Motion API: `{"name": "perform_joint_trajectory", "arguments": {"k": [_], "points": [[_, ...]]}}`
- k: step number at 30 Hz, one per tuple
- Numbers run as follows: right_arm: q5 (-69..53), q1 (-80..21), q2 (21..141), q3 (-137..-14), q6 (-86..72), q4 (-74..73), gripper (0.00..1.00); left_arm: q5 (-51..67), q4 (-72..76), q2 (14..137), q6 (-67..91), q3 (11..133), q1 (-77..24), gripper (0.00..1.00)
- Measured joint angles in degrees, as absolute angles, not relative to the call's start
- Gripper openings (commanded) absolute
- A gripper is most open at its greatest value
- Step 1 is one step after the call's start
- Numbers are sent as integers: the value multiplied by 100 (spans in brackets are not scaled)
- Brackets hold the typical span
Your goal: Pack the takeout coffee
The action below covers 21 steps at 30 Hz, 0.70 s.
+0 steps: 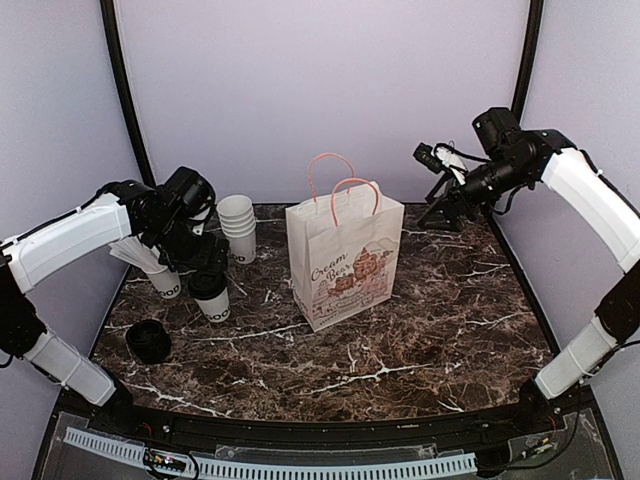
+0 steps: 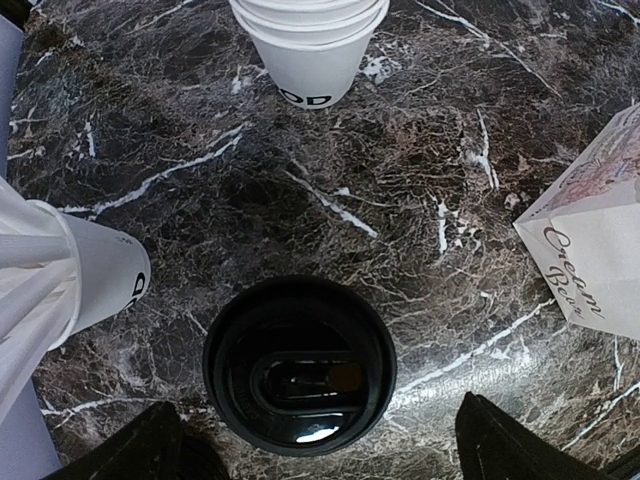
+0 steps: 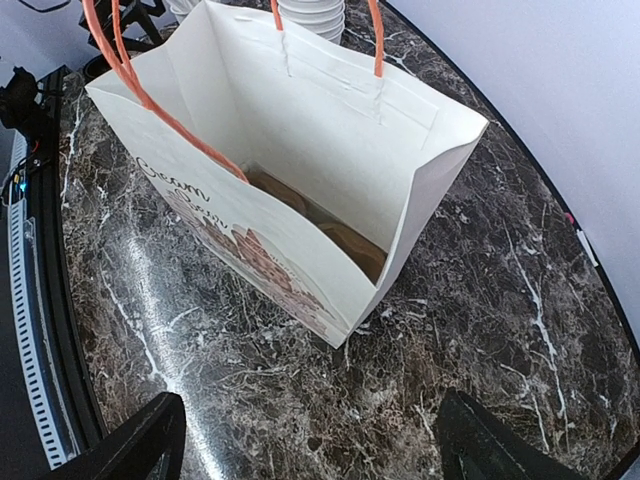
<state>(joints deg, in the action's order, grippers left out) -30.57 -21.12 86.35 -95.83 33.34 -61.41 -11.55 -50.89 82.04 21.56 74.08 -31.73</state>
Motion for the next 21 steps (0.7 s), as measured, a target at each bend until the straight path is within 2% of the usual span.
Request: {"name": "perform_joint_trajectory", "arguments": {"k": [14, 21], "points": [[-3037, -2163, 8635, -9450, 3336, -6147, 88, -637, -5065, 8549, 2202, 7397, -2709, 99], [-3037, -2165, 8637, -9448, 3336, -6147, 88, -596, -5046, 8643, 2161, 7330, -2698, 94]]}}
